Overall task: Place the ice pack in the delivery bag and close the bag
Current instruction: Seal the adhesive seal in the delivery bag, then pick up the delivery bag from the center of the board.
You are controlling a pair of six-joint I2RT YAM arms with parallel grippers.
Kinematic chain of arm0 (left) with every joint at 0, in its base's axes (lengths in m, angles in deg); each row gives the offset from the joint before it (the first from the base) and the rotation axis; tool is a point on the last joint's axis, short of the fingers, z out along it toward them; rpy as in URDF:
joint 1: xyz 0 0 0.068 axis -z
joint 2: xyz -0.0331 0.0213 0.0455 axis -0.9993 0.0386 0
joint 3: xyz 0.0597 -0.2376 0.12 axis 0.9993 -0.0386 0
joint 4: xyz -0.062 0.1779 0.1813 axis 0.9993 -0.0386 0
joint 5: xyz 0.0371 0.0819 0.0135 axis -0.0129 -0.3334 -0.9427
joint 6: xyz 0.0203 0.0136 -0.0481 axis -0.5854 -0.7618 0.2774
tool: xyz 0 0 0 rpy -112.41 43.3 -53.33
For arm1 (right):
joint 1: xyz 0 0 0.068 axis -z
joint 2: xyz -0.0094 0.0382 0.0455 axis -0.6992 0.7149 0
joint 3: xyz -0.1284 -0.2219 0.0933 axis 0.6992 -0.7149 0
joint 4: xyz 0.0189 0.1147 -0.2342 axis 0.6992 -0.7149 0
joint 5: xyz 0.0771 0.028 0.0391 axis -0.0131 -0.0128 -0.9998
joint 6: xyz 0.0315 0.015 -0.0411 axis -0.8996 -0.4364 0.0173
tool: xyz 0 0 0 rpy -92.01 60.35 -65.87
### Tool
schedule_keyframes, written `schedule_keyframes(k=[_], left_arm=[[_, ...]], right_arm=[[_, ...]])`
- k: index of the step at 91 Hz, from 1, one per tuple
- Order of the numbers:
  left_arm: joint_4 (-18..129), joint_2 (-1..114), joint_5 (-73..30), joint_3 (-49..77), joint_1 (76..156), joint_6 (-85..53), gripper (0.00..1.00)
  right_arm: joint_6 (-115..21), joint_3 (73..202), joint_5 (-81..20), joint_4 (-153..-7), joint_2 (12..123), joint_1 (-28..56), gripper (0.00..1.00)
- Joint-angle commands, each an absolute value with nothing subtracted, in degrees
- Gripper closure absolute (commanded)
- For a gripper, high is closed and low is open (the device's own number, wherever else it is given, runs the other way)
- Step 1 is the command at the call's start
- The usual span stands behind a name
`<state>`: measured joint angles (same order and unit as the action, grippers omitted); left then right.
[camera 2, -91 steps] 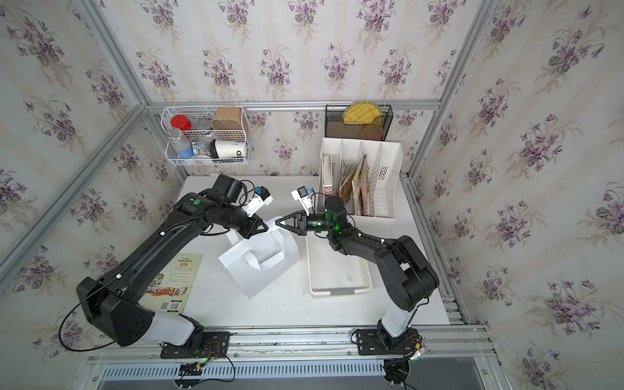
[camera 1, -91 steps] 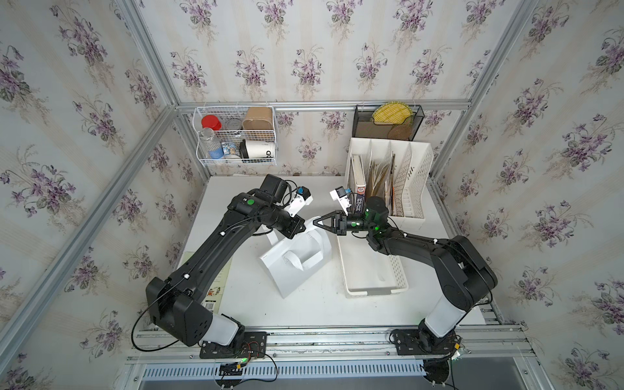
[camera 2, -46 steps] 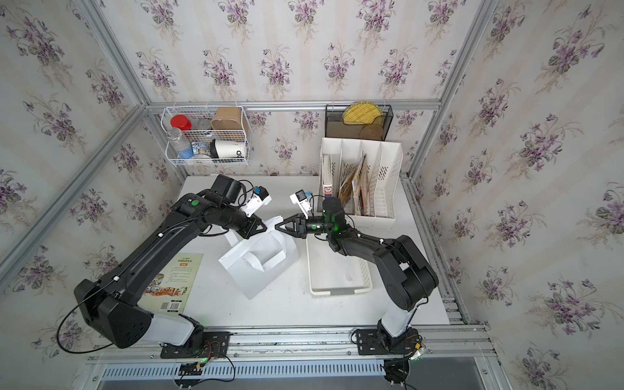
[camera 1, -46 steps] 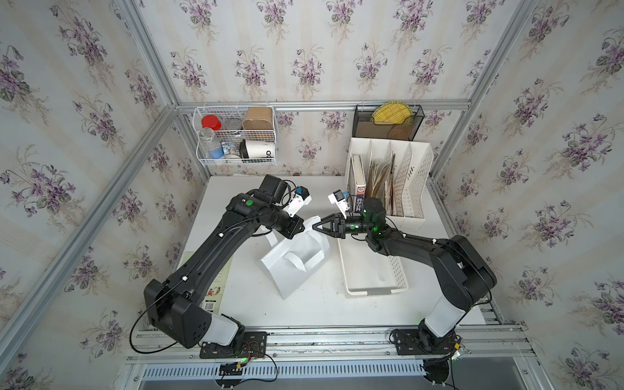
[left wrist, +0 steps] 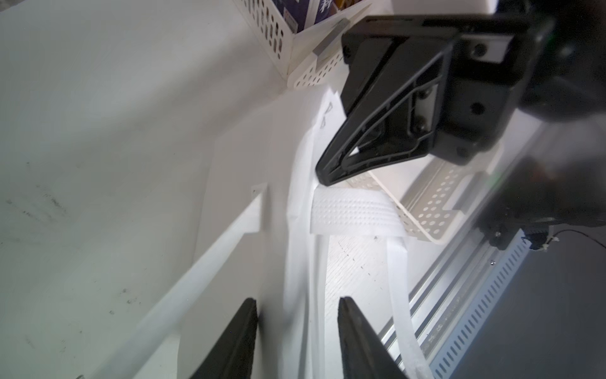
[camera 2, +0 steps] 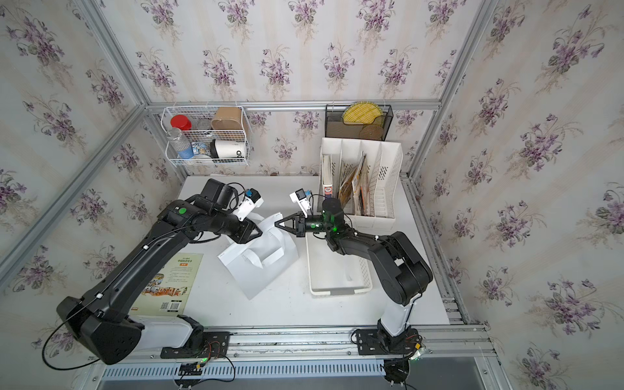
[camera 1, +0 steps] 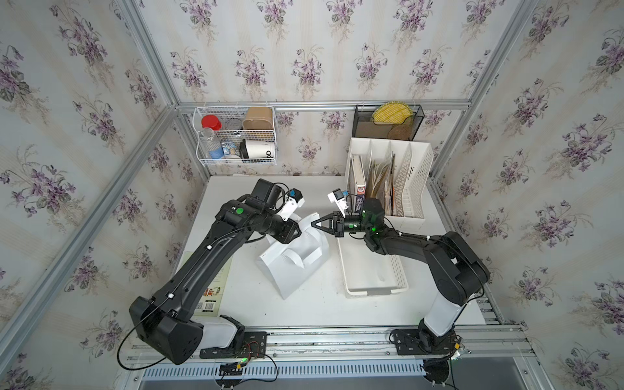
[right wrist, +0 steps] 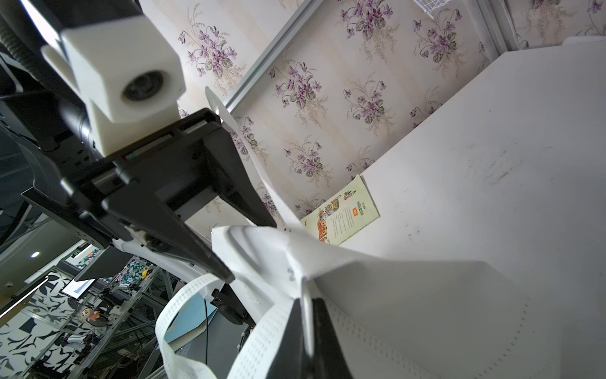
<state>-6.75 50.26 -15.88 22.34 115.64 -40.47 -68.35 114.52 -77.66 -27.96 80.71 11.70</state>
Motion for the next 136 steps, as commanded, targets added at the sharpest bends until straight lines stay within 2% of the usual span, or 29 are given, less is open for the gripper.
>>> schedule_keyframes(k=[1,10,20,26,35,53,74,97,108,113,118,123,128,136], left_arm=[[-8.36,49.99,-18.57,21.28,115.57,-39.45,0.56],[-8.48,50.49,-18.01,20.92,115.56,-38.98,0.62],[-9.37,52.02,-16.22,21.93,115.56,-39.10,0.82],[-9.65,52.47,-15.24,22.50,115.56,-38.98,0.88],[-10.40,52.38,-15.17,23.40,115.56,-38.56,0.87],[-11.98,49.06,-17.69,23.95,115.56,-36.69,0.70],[-12.04,46.94,-21.38,20.17,115.56,-34.67,0.69],[-12.16,48.27,-19.24,20.14,115.56,-33.98,0.99],[-12.46,48.62,-19.74,22.60,115.56,-32.56,1.00],[-12.85,48.99,-20.56,23.86,115.56,-31.36,1.00],[-13.44,49.47,-21.37,25.03,115.56,-30.24,1.00],[-14.08,49.88,-22.79,26.17,115.56,-28.80,1.00],[-14.60,50.26,-25.48,27.08,115.56,-27.04,1.00],[-15.25,50.88,-29.42,28.56,115.56,-23.59,1.00]], right_arm=[[-69.11,115.03,-77.46,-26.47,80.82,11.74,1.00],[-69.27,115.29,-77.50,-26.64,80.67,11.67,1.00],[-69.00,115.54,-77.39,-27.36,80.22,11.74,1.00],[-68.58,115.68,-77.11,-28.38,79.91,11.73,1.00],[-67.84,115.99,-76.77,-29.93,79.53,11.67,1.00],[-65.52,117.29,-76.10,-33.70,79.06,11.70,1.00],[-64.63,118.16,-75.02,-35.62,79.19,11.70,1.00],[-64.63,118.44,-74.96,-36.08,79.11,11.67,1.00],[-64.10,118.88,-74.71,-37.68,78.12,11.73,1.00],[-63.50,119.15,-74.14,-38.99,77.32,11.74,0.87],[-63.20,119.22,-72.94,-40.41,76.17,11.76,0.60],[-62.57,119.19,-71.54,-42.51,74.66,11.76,0.42],[-61.31,119.12,-69.39,-45.10,72.76,11.89,0.32],[-58.80,118.25,-64.31,-49.88,68.33,12.02,0.25]])
